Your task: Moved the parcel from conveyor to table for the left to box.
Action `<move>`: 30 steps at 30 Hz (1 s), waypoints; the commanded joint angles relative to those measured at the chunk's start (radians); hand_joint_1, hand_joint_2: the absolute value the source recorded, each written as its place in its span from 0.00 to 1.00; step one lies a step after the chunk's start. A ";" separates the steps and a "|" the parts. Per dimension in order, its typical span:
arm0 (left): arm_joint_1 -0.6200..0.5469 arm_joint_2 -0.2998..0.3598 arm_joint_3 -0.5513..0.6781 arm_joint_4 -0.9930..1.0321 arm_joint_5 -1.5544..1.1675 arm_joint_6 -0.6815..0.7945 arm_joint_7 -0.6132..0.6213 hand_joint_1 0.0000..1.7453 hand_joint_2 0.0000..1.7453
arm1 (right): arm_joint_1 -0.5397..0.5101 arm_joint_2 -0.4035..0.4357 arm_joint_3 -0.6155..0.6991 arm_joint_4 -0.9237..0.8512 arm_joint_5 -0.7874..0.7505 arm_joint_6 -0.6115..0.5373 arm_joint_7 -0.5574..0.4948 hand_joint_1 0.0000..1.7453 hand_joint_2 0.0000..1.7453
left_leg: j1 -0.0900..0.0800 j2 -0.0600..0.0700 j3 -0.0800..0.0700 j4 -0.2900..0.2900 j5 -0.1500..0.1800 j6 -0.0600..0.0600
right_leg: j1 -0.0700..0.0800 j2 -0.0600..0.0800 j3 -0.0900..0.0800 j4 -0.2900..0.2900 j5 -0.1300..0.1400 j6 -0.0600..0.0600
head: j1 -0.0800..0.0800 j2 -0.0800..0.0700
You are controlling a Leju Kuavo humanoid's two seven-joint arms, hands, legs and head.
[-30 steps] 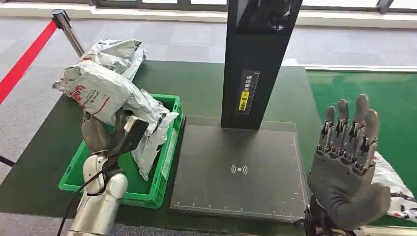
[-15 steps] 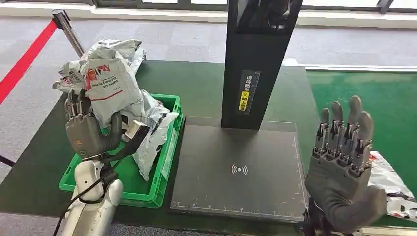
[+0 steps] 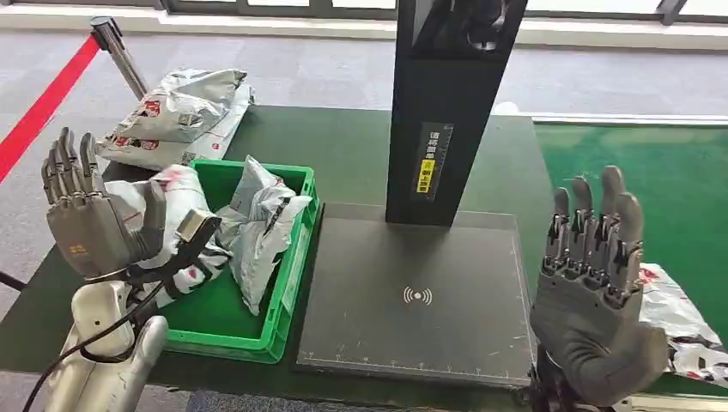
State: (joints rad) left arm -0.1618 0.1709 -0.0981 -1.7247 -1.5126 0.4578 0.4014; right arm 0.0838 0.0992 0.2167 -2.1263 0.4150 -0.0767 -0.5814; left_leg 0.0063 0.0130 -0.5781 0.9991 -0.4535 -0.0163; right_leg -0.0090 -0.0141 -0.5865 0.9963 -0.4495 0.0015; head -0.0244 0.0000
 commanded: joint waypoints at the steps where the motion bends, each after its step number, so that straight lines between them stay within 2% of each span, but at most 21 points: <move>1: -0.126 0.110 -0.348 0.095 -0.058 -0.140 0.136 0.00 0.00 | -0.003 -0.004 -0.030 0.025 -0.005 0.011 -0.020 0.00 0.00 | 0.001 -0.007 0.000 -0.001 0.001 0.000 | 0.001 -0.005 0.003 -0.002 0.000 0.000 | 0.000 0.000; 2: -0.127 0.095 -0.358 0.107 -0.058 -0.152 0.124 0.00 0.00 | -0.004 -0.004 -0.031 0.025 -0.004 0.013 -0.021 0.00 0.00 | 0.001 -0.006 0.000 -0.001 0.001 0.000 | 0.001 -0.005 0.002 -0.001 0.000 0.000 | 0.000 0.000; 5: -0.103 -0.016 -0.293 0.151 -0.058 -0.171 -0.026 0.00 0.00 | -0.005 -0.006 -0.037 0.025 -0.001 0.019 -0.026 0.00 0.00 | 0.000 -0.008 0.003 -0.003 0.002 0.001 | 0.000 -0.005 0.006 -0.004 0.000 0.001 | 0.000 0.000; 8: -0.103 -0.016 -0.293 0.151 -0.058 -0.171 -0.026 0.00 0.00 | -0.005 -0.006 -0.037 0.025 -0.001 0.019 -0.026 0.00 0.00 | 0.000 -0.002 0.002 -0.001 0.000 0.001 | 0.000 -0.001 0.003 -0.002 0.001 0.001 | 0.000 0.000; 10: -0.077 -0.075 -0.237 0.155 -0.039 -0.171 -0.112 0.00 0.00 | 0.000 -0.014 -0.037 0.027 -0.002 0.020 -0.026 0.00 0.00 | 0.000 -0.002 0.001 -0.001 0.000 0.001 | -0.001 -0.001 0.002 -0.002 0.001 0.001 | 0.000 0.000; 13: -0.060 -0.118 -0.182 0.156 -0.019 -0.157 -0.184 0.00 0.00 | 0.007 -0.018 -0.038 0.031 -0.008 0.020 -0.034 0.00 0.00 | -0.001 -0.003 0.003 -0.002 0.000 0.001 | -0.001 -0.001 0.004 -0.003 0.001 0.001 | 0.000 0.000; 16: -0.034 -0.152 -0.126 0.128 0.104 -0.049 -0.233 0.00 0.00 | 0.005 -0.008 -0.056 0.044 -0.009 0.002 -0.007 0.00 0.00 | -0.001 -0.002 0.001 -0.001 0.000 0.001 | -0.001 0.000 0.002 -0.002 0.001 0.001 | 0.000 0.000; 30: -0.030 -0.151 -0.122 0.119 0.106 -0.048 -0.236 0.00 0.00 | 0.002 -0.009 -0.059 0.049 -0.009 0.001 -0.007 0.00 0.00 | -0.001 -0.001 0.002 -0.002 0.000 0.001 | 0.000 0.001 0.003 -0.003 0.001 0.001 | 0.000 0.000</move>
State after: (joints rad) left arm -0.1816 0.0420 -0.2476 -1.6403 -1.4096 0.4063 0.1648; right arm 0.0942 0.0988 0.1957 -2.1176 0.4082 -0.0744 -0.5898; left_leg 0.0050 0.0129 -0.5786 0.9991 -0.4538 -0.0161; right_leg -0.0094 -0.0136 -0.5864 0.9963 -0.4489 0.0025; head -0.0244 0.0000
